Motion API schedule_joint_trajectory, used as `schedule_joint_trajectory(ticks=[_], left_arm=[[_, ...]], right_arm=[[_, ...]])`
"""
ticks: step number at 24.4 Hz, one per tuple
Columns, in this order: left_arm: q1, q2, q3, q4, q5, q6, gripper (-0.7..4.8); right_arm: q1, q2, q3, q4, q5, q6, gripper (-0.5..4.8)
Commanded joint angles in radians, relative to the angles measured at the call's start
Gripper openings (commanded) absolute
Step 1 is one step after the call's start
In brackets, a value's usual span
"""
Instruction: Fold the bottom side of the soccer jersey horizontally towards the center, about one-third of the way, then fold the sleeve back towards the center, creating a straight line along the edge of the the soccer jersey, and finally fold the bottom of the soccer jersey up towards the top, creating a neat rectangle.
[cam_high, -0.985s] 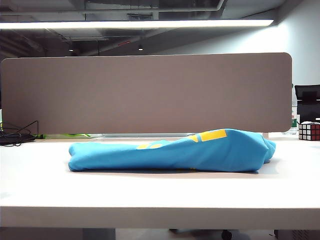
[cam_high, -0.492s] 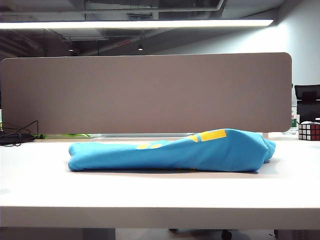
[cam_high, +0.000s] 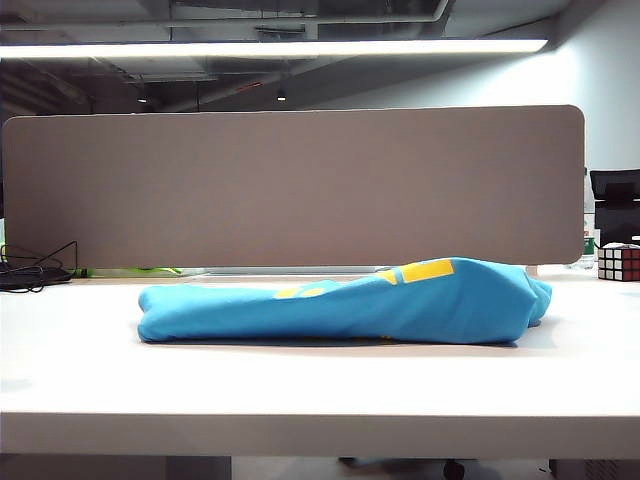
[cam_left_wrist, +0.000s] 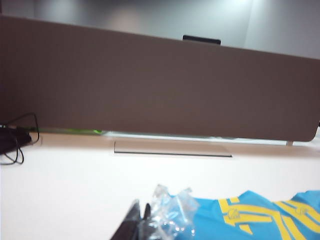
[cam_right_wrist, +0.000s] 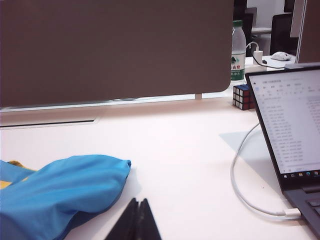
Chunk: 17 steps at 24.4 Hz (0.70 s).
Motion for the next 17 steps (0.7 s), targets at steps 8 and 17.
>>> schedule_joint_trajectory(ticks=[8,17], left_arm=[[0.001,0.002,0.004,-0.034,-0.003,0.003,-0.06],[0.001,0.002,0.004,-0.034,-0.003,0.003,-0.06]], right_arm=[[0.000,0.001,-0.006,0.009,-0.002,-0.004,-0.05],[0.000,0.001,-0.006,0.009,-0.002,-0.004,-0.05]])
